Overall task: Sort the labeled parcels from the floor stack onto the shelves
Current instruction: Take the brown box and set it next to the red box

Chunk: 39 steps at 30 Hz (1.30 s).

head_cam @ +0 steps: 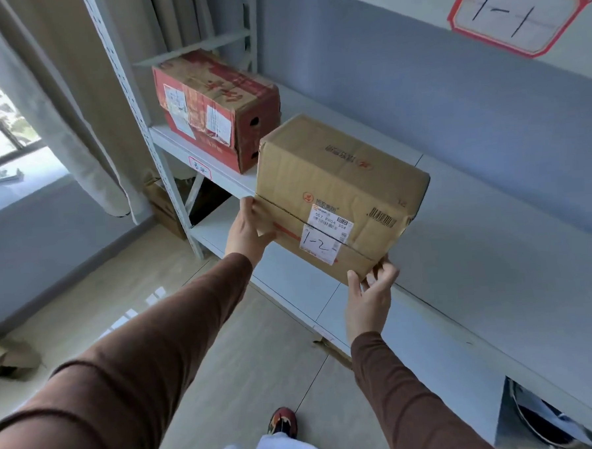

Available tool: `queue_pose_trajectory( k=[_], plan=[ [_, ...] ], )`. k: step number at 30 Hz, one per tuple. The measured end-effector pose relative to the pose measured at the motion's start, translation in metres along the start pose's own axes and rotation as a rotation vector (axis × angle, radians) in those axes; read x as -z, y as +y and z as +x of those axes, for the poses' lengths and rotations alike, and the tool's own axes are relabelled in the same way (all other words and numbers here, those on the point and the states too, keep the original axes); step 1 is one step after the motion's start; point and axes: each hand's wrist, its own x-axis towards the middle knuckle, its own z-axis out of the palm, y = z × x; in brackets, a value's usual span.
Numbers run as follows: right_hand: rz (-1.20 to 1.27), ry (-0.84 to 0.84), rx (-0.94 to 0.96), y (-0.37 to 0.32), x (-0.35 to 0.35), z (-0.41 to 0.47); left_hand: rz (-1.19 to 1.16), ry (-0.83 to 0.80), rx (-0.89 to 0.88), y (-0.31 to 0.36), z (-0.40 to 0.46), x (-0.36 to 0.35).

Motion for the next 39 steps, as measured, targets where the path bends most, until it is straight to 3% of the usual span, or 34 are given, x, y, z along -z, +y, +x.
queue_pose_trajectory(
  k=[20,39],
  plan=[
    [0.050,0.013,0.002,0.001,-0.063,0.083,0.056,-0.041,0.031,-0.008,0.117,-0.019],
    [0.028,0.022,-0.028,0.002,-0.073,0.107,0.056,-0.062,0.038,-0.002,0.144,-0.026]
  ],
)
